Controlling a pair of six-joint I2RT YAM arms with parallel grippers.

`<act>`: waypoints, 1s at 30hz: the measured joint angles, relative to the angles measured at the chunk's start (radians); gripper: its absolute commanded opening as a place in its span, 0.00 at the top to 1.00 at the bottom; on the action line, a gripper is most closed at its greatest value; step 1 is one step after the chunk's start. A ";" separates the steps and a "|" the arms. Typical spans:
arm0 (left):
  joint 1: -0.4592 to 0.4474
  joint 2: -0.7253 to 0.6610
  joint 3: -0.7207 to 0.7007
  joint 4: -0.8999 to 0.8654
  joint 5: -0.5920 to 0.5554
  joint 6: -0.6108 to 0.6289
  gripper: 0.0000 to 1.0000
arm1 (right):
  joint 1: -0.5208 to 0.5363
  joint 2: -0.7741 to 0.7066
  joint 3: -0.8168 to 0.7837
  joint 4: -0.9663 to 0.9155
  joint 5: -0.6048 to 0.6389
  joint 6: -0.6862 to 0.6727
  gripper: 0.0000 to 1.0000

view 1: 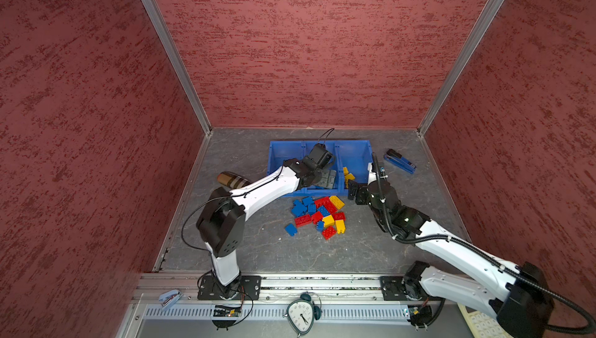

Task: Sort the legos into containers by color
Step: Place the lego in the container, then pick up the lego from the middle-left of the table.

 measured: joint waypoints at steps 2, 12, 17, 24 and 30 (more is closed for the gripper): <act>-0.023 -0.104 -0.086 0.012 0.002 -0.002 0.01 | 0.000 0.008 0.000 0.003 -0.001 -0.006 0.01; 0.031 -0.383 -0.440 -0.155 0.137 -0.064 0.01 | 0.000 0.051 0.000 0.049 -0.008 -0.049 0.01; 0.057 -0.304 -0.473 -0.269 0.203 -0.078 0.01 | 0.000 0.068 0.001 0.063 -0.014 -0.063 0.01; -0.048 -0.087 -0.367 -0.350 0.188 0.004 0.09 | 0.000 0.072 0.001 0.067 -0.014 -0.074 0.01; -0.050 0.042 -0.341 -0.352 0.153 0.076 0.14 | 0.000 0.066 0.001 0.066 -0.014 -0.074 0.01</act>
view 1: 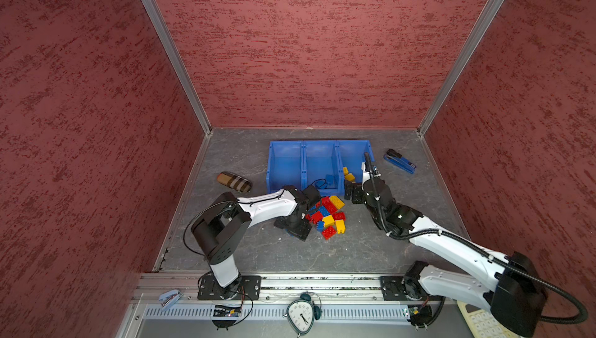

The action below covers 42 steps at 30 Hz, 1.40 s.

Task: Sort the legos into containers by color
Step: Pick up the lego from the middle-left of the table, then place the lego in the container.

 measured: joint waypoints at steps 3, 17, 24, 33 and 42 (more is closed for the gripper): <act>0.011 0.010 0.000 0.004 -0.001 0.027 0.14 | 0.000 -0.009 0.000 0.000 0.000 0.000 0.01; 0.026 0.013 -0.002 0.042 0.029 0.069 0.44 | 0.000 -0.015 0.000 -0.001 0.001 0.000 0.01; 0.020 0.010 -0.003 0.032 0.033 0.055 0.55 | 0.000 -0.015 0.000 -0.001 0.003 -0.001 0.01; 0.013 -0.133 -0.005 0.012 0.032 0.061 0.61 | 0.000 -0.018 0.000 0.000 0.005 -0.010 0.01; 0.021 -0.168 0.313 0.060 0.031 0.132 0.61 | 0.000 -0.032 0.000 0.026 0.006 -0.003 0.01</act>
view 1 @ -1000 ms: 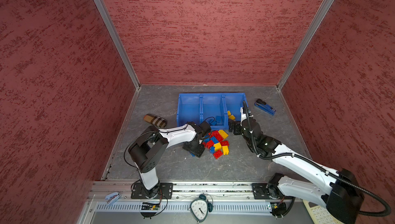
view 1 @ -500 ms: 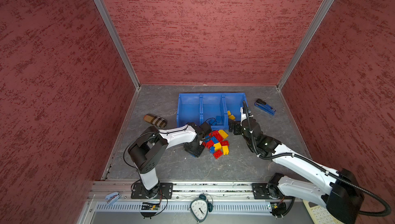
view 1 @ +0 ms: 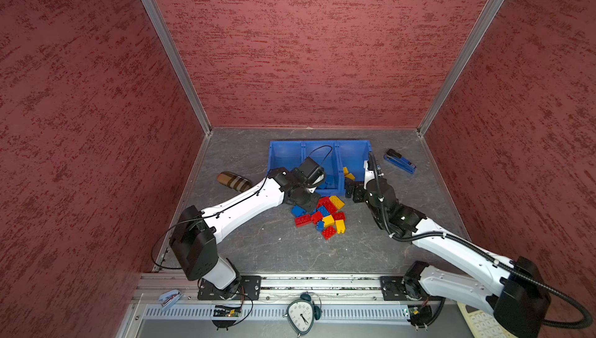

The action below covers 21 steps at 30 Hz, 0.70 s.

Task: Sort the legos into containers by color
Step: Place the lego in the container.

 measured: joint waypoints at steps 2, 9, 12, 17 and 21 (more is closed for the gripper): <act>0.011 0.051 0.071 0.046 -0.002 0.014 0.61 | 0.000 -0.001 0.000 0.004 -0.003 0.016 0.01; 0.105 0.357 0.303 0.175 -0.061 0.015 0.61 | 0.000 -0.059 -0.021 -0.003 0.002 0.044 0.01; 0.129 0.466 0.355 0.197 -0.113 0.016 0.59 | 0.000 -0.097 -0.027 -0.013 0.011 0.047 0.01; 0.128 0.589 0.423 0.194 -0.185 0.034 0.46 | 0.000 -0.125 -0.039 -0.022 0.022 0.051 0.01; 0.120 0.652 0.503 0.167 -0.219 0.047 0.19 | 0.000 -0.124 -0.039 -0.024 0.021 0.052 0.01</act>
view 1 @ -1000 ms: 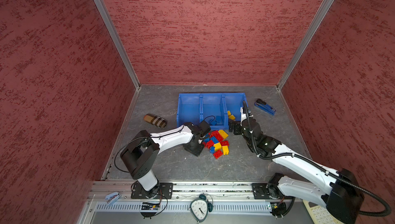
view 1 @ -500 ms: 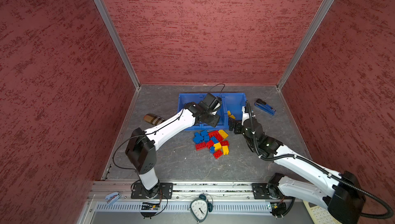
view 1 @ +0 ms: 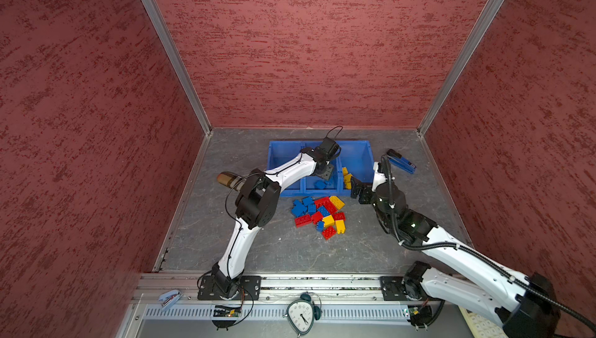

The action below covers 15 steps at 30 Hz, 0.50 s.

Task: Sort the legos into containers by color
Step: Place the lego in the container, then pick up the lego from the bottom-center of the table.

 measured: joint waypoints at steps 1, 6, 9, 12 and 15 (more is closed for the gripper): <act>-0.005 -0.003 0.000 -0.001 -0.004 0.001 0.14 | 0.000 0.002 0.000 0.000 -0.002 -0.001 0.01; -0.028 -0.111 -0.046 0.002 -0.007 0.002 0.04 | 0.000 0.028 0.000 -0.019 -0.020 -0.001 0.01; -0.060 -0.246 -0.113 0.023 -0.010 -0.010 0.01 | 0.000 0.044 0.000 -0.041 -0.061 -0.008 0.02; -0.101 -0.422 -0.229 0.073 -0.027 -0.040 0.01 | 0.000 0.068 0.000 -0.069 -0.167 -0.026 0.05; -0.127 -0.605 -0.398 0.140 -0.034 -0.089 0.01 | 0.000 0.096 0.000 -0.114 -0.270 -0.031 0.07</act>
